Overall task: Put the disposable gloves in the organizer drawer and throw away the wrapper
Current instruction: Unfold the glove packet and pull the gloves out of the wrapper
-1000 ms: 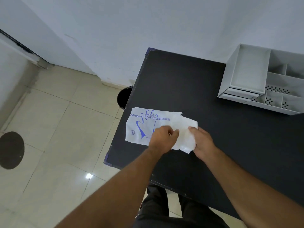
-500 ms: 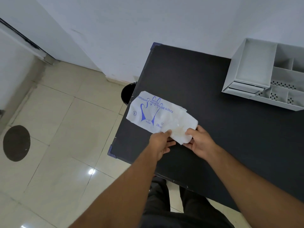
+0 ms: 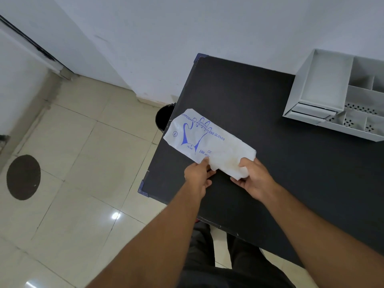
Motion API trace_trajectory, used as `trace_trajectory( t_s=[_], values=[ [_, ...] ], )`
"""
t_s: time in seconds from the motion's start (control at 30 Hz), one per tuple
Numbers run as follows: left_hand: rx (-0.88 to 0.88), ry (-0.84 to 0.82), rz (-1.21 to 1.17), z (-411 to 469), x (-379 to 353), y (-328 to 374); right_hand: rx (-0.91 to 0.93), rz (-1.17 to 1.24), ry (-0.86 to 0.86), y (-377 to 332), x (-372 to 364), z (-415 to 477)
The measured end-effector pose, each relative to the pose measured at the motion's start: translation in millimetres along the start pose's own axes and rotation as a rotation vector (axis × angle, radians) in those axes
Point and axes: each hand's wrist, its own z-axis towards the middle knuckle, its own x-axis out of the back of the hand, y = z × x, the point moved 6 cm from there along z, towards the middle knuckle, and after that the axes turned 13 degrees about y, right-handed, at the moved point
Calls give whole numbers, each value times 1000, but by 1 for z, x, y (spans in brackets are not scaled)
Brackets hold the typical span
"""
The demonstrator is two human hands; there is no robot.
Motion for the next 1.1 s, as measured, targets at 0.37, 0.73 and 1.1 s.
trace_trajectory(
  t_s=[0.37,0.73,1.1],
  values=[
    [-59,126,13,11,10,15,49,-73,4,7,-7,3],
    [-19,103,56,14,11,18,60,-93,84,10,0,11],
    [-9,99,108,16,16,12,43,-52,177,10,9,14]
  ],
)
